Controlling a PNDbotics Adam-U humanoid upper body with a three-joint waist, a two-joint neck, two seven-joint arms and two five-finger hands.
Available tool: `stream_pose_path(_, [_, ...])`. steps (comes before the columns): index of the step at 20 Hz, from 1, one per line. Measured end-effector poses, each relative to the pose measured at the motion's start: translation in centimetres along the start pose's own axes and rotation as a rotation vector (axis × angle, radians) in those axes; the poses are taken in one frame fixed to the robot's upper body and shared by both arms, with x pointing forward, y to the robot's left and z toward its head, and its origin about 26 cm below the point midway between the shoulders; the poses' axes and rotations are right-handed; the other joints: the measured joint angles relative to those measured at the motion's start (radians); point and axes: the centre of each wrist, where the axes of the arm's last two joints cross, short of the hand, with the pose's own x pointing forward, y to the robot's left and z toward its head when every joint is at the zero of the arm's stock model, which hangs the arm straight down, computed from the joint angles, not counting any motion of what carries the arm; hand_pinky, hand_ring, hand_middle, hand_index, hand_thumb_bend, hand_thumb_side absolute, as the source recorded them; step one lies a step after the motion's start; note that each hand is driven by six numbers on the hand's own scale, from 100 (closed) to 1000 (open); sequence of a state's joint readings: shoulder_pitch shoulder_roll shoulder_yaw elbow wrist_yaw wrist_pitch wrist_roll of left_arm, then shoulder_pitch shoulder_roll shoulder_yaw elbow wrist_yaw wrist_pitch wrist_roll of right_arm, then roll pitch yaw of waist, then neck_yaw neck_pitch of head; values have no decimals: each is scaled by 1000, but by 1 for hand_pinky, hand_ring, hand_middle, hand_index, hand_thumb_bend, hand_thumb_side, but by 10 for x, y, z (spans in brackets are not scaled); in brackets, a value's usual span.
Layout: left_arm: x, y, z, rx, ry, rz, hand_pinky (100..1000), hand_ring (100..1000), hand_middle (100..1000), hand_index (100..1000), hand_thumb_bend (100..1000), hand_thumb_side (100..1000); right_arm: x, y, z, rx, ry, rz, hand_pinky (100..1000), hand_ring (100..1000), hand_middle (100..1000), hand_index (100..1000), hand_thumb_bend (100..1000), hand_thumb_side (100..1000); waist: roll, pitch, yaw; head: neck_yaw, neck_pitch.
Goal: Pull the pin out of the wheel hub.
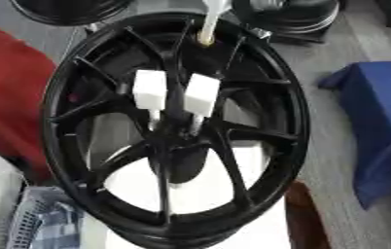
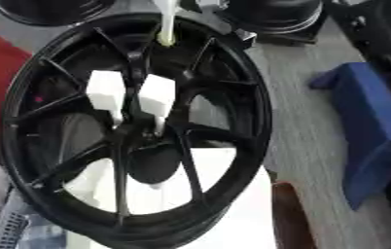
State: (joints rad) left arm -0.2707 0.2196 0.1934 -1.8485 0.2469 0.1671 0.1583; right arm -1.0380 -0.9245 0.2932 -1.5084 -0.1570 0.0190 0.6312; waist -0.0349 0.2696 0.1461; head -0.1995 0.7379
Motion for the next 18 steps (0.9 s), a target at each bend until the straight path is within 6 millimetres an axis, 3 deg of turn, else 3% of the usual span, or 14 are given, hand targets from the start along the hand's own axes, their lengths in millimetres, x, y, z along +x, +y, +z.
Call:
stream_pose_path(8, [1,8,1,36,-9,-19,764,703,578,730,458,624,-35,4,128,-290,250,-73,829,606,399,558,100,100,33,-4,-39,38,-1])
stream_pose_path(12, [1,14,1,69,-17,-23,764,703,578,730,459,621,-54,23,173,-453,359,-111,836,612,439,599,100,100,50,-4,-65,63,-2])
stream_pose_path(13, [1,14,1,76,-19,-23,764,702,577,729,460,627,-60,31,183,-493,392,-117,843,644,490,653,321,100,53,-4,-70,68,-2])
stream_pose_path(14, [1,15,1,84,-20,-24,764,702,577,729,460,621,-66,41,193,-530,432,-117,849,660,518,677,230,100,57,-4,-73,74,-3])
stream_pose_path(15, [2,16,1,91,-21,-24,764,702,577,729,460,620,-72,53,202,-560,476,-111,868,707,595,732,296,100,60,-4,-74,79,-5])
stream_pose_path(16, [2,17,1,97,-22,-24,764,702,577,729,460,620,-78,66,210,-579,520,-102,871,715,609,743,305,100,64,-4,-75,84,-6])
stream_pose_path(17, [2,17,1,102,-24,-24,764,703,577,730,461,618,-82,80,216,-590,560,-89,890,761,704,805,368,142,67,-4,-77,87,-8])
stream_pose_path(18, [2,17,1,105,-25,-24,764,703,577,730,462,618,-85,93,221,-595,598,-77,899,782,744,825,381,172,70,-4,-77,89,-10])
